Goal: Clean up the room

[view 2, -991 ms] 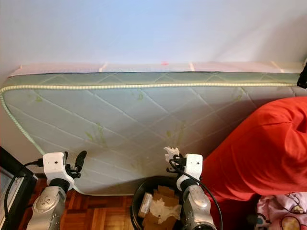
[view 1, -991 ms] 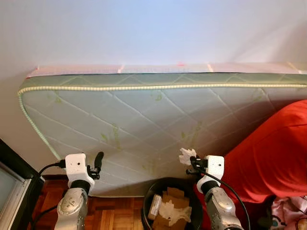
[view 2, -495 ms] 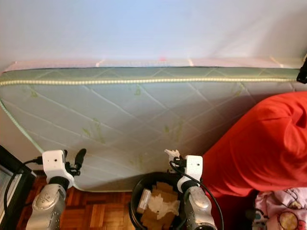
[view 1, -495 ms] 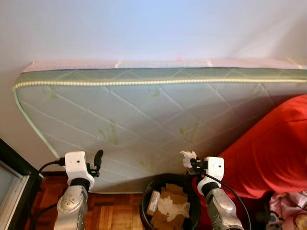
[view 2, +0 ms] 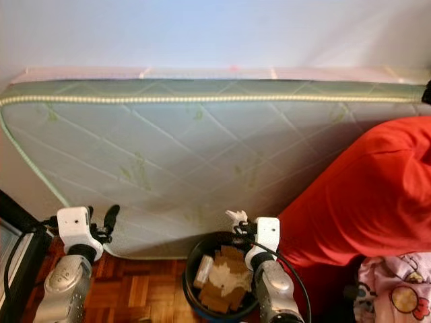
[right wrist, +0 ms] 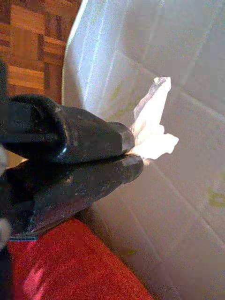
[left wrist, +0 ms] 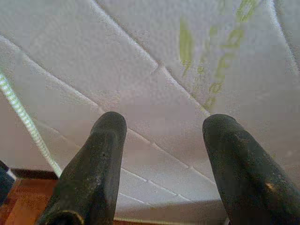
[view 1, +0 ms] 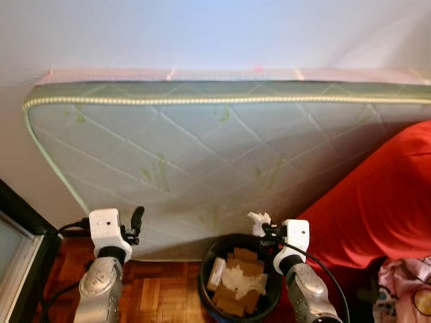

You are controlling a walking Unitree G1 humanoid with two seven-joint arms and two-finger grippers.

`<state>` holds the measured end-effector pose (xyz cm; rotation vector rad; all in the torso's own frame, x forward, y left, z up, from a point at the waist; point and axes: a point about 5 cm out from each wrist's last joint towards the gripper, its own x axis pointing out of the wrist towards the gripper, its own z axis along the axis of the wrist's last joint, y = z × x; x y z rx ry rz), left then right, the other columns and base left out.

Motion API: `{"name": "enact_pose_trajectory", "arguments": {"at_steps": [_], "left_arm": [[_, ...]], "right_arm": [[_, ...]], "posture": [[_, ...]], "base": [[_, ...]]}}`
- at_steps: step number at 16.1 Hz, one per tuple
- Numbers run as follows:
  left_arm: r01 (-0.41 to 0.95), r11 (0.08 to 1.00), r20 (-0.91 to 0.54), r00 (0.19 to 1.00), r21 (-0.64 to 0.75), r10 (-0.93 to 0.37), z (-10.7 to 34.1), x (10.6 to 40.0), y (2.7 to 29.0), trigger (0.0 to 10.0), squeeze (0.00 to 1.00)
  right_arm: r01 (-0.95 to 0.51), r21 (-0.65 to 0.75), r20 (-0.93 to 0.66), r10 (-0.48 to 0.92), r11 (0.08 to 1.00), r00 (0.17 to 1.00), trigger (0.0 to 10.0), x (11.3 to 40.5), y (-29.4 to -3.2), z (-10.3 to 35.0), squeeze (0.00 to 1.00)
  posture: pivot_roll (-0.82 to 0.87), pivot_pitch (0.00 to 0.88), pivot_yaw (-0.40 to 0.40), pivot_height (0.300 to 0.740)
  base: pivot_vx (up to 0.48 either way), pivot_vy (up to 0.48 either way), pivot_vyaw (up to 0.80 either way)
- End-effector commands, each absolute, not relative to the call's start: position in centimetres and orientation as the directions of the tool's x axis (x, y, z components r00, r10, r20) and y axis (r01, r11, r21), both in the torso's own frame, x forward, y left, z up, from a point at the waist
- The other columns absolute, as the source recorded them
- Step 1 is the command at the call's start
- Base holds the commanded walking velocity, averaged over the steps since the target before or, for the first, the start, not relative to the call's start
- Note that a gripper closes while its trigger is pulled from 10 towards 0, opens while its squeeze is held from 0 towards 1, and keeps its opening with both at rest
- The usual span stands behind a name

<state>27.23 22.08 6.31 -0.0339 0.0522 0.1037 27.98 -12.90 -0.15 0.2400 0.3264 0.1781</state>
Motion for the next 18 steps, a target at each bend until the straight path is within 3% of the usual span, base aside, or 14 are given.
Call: {"name": "enact_pose_trajectory", "arguments": {"at_steps": [1, 7, 12, 15, 18], "left_arm": [[-0.125, 0.991, -0.06, 0.991, -0.045, 0.123, 6.3, 26.9, 22.3, 10.0, 0.0], [-0.136, 0.99, -0.054, 0.989, -0.03, 0.135, 6.6, 26.8, 23.0, 10.0, 0.0], [-0.162, 0.983, -0.093, 0.981, 0.08, 0.169, 6.3, 26.3, 26.4, 10.0, 0.0], [-0.236, 0.971, -0.042, 0.971, 0.038, 0.237, 7.5, 26.7, 27.2, 10.0, 0.0], [-0.205, 0.978, 0.011, 0.979, -0.031, 0.206, 8.6, 27.8, 26.0, 10.0, 0.0]], "right_arm": [[-0.138, 0.26, -0.313, 0.218, 0.956, 0.924, 10.0, 27.7, -12.8, -0.5, 0.0], [-0.154, 0.263, -0.321, 0.236, 0.952, 0.917, 10.0, 28.0, -12.5, -0.4, 0.0], [-0.138, 0.253, -0.282, 0.21, 0.958, 0.936, 10.0, 28.8, -13.3, 0.5, 0.0], [-0.136, 0.244, -0.268, 0.202, 0.96, 0.942, 10.0, 29.4, -13.7, 1.0, 0.0], [-0.146, 0.241, -0.255, 0.208, 0.959, 0.944, 10.0, 29.7, -13.5, 1.4, 0.0]], "posture": [[0.09, 0.155, -0.065, 0.674], [0.09, 0.162, -0.063, 0.659], [0.08, 0.162, -0.065, 0.654], [0.08, 0.174, -0.078, 0.654], [0.08, 0.183, -0.084, 0.654]], "base": [[0.0, 0.0, 0.0], [0.0, 0.0, 0.0], [0.0, 0.0, 0.0], [0.0, 0.0, 0.0], [0.0, 0.0, 0.0]]}}
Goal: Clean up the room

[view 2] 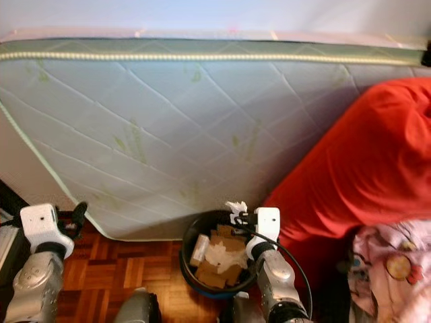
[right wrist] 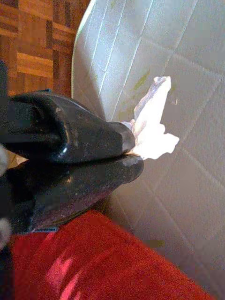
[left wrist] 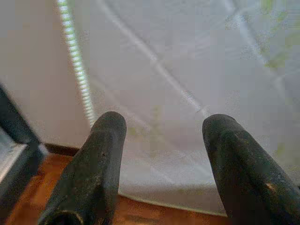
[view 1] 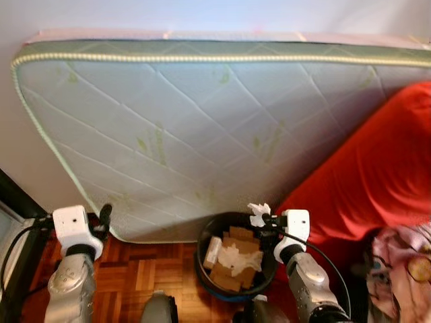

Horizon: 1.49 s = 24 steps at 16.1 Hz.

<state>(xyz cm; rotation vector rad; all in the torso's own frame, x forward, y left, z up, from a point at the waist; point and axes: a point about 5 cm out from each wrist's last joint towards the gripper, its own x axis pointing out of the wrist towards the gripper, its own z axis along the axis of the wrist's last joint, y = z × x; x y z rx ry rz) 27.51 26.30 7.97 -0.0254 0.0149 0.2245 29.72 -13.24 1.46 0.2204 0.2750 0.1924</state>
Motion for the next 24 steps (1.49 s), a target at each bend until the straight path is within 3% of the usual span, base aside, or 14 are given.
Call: {"name": "enact_pose_trajectory", "arguments": {"at_steps": [1, 6, 9, 12, 24], "left_arm": [[-0.188, 0.981, 0.019, 0.982, -0.036, 0.189, 8.7, 28.1, 25.3, 10.0, 0.0], [-0.04, 0.999, -0.031, 0.999, -0.021, 0.039, 7.7, 28.2, 22.0, 10.0, 0.0], [0.059, 0.994, -0.042, 0.998, 0.088, -0.055, 7.8, 27.5, 21.3, 10.0, 0.0], [0.017, 0.995, -0.026, 1.0, 0.098, -0.014, 8.2, 27.7, 21.8, 10.0, 0.0], [0.005, 0.999, -0.032, 0.999, 0.035, -0.004, 8.1, 27.5, 21.1, 10.0, 0.0]], "right_arm": [[-0.147, 0.241, -0.255, 0.209, 0.959, 0.944, 10.0, 29.8, -13.5, 1.4, 0.0], [-0.125, 0.251, -0.252, 0.19, 0.96, 0.949, 10.0, 30.0, -13.0, 1.6, 0.0], [-0.135, 0.261, -0.268, 0.206, 0.956, 0.941, 10.0, 30.1, -12.5, 1.6, 0.0], [-0.145, 0.257, -0.246, 0.21, 0.955, 0.946, 10.0, 30.2, -12.5, 1.8, 0.0], [-0.165, 0.258, -0.257, 0.232, 0.952, 0.938, 10.0, 30.6, -12.2, 2.0, 0.0]], "posture": [[0.08, 0.187, -0.084, 0.654], [0.09, 0.21, -0.076, 0.654], [0.1, 0.221, -0.075, 0.646], [0.1, 0.221, -0.074, 0.623], [0.1, 0.225, -0.071, 0.623]], "base": [[0.0, 0.0, 0.0], [0.0, 0.0, 0.0], [0.0, 0.0, 0.0], [0.0, 0.0, 0.0], [0.0, 0.0, 0.0]]}}
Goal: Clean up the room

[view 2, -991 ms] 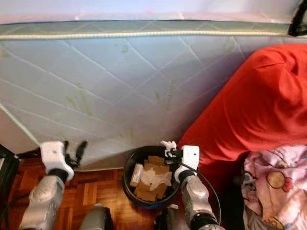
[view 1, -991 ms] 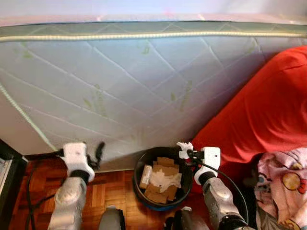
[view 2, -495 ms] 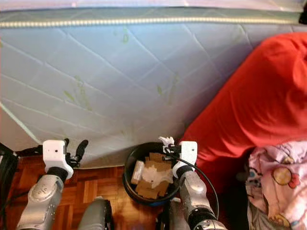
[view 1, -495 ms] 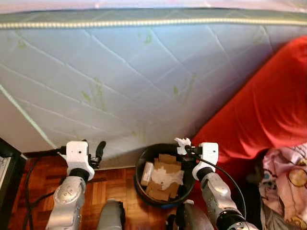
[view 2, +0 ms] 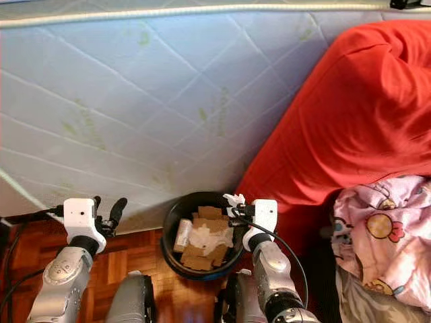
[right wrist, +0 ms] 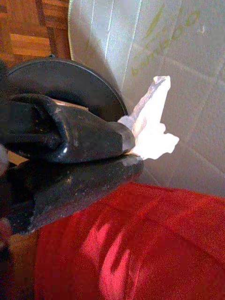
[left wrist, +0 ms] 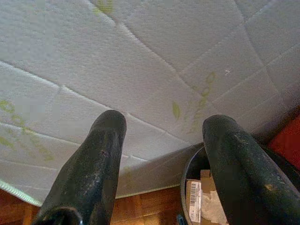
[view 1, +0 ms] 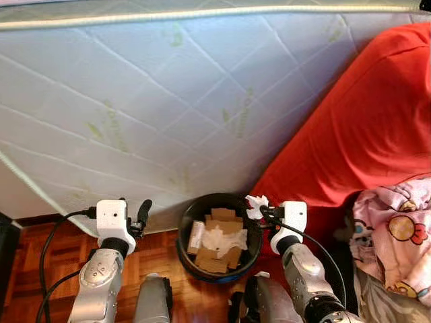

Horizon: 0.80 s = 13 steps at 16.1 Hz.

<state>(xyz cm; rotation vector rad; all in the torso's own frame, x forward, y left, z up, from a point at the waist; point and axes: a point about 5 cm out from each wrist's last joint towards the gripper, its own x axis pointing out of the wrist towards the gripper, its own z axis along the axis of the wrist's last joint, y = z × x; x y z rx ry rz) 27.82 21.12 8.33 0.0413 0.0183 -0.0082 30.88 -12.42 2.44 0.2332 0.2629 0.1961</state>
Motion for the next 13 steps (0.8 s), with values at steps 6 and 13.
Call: {"name": "enact_pose_trajectory", "arguments": {"at_steps": [6, 13], "left_arm": [[0.007, 1.0, -0.035, 0.999, 0.021, -0.006, 8.2, 27.2, 21.0, 10.0, 0.0], [0.003, 1.0, -0.036, 0.999, 0.017, -0.002, 8.3, 27.0, 21.0, 10.0, 0.0]], "right_arm": [[-0.27, 0.258, -0.283, 0.339, 0.928, 0.897, 10.0, 31.1, -10.6, 2.3, 0.0], [-0.342, 0.213, -0.274, 0.392, 0.915, 0.878, 10.0, 32.1, -10.2, 3.5, 0.0]], "posture": [[0.11, 0.238, -0.065, 0.623], [0.11, 0.266, -0.069, 0.623]], "base": [[0.0, 0.0, 0.0], [0.034, 0.0, 0.0]]}}
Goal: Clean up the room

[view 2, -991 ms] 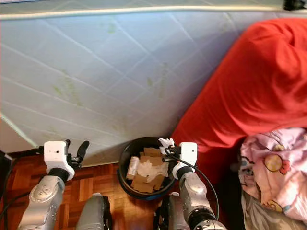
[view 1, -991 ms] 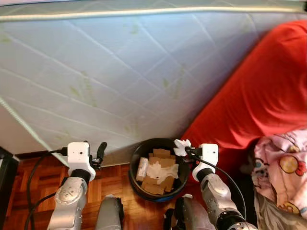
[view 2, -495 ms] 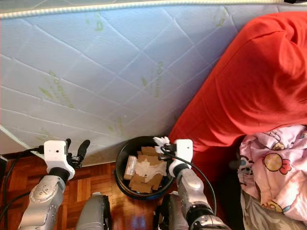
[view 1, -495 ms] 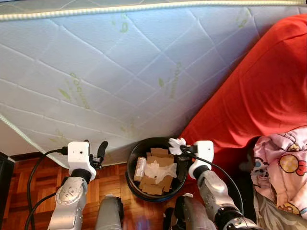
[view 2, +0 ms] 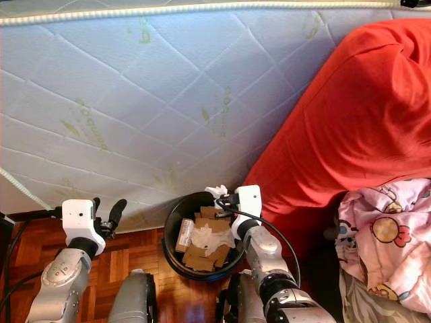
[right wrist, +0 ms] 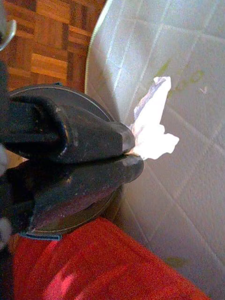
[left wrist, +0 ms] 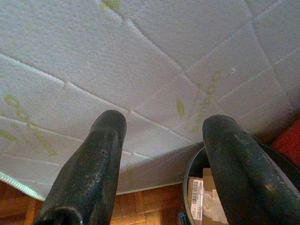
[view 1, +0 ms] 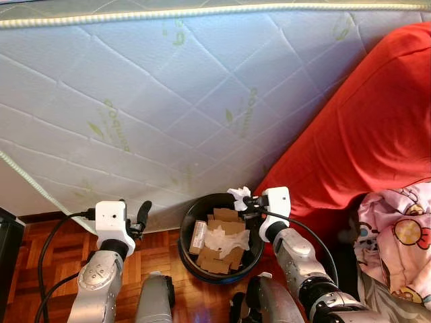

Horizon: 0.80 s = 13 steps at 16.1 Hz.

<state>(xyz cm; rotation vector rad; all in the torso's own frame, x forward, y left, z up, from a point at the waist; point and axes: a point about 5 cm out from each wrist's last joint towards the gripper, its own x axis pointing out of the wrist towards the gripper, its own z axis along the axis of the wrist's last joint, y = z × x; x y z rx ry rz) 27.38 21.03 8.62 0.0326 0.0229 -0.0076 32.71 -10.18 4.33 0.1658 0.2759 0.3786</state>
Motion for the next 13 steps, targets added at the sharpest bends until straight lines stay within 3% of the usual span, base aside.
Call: {"name": "enact_pose_trajectory", "arguments": {"at_steps": [1, 11, 13], "left_arm": [[0.002, 1.0, -0.036, 0.999, 0.016, -0.002, 8.35, 27.04, 20.94, 10.0, 0.0], [0.0, 1.0, -0.034, 0.999, 0.006, 0.0, 8.46, 26.98, 20.81, 10.0, 0.0], [0.001, 1.0, -0.03, 1.0, 0.005, -0.001, 8.54, 27.02, 20.75, 10.0, 0.0]], "right_arm": [[-0.348, 0.206, -0.28, 0.396, 0.915, 0.875, 10.0, 31.99, -10.18, 3.31, 0.0], [-0.389, 0.217, -0.308, 0.441, 0.895, 0.843, 10.0, 31.57, -9.66, 2.82, 0.0], [-0.392, 0.217, -0.309, 0.444, 0.894, 0.841, 10.0, 31.55, -9.66, 2.8, 0.0]], "posture": [[0.11, 0.267, -0.069, 0.623], [0.11, 0.281, -0.075, 0.623], [0.11, 0.281, -0.076, 0.623]], "base": [[0.255, 0.0, 0.0], [0.303, 0.0, 0.0], [0.0, 0.0, 0.0]]}}
